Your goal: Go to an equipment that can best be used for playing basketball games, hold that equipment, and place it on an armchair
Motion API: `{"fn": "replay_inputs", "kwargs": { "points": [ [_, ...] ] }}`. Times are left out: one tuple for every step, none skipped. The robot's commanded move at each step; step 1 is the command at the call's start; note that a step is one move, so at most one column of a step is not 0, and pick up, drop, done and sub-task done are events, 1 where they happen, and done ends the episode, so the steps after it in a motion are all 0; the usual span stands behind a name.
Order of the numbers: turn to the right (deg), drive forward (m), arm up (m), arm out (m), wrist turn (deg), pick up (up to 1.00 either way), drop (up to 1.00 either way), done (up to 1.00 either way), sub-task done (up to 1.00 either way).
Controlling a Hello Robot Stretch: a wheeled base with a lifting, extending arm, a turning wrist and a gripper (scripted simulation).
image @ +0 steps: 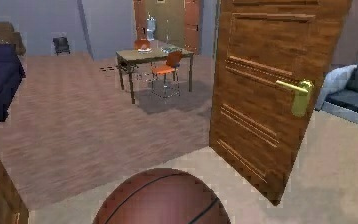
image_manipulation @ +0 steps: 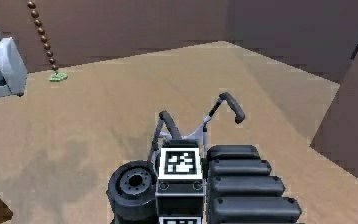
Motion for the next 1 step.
{"fn": "replay_inputs", "kwargs": {
  "points": [
    [0.0,0.3,0.0,0.0,0.0,0.0,0.0,0.0,0.0]
  ]
}}
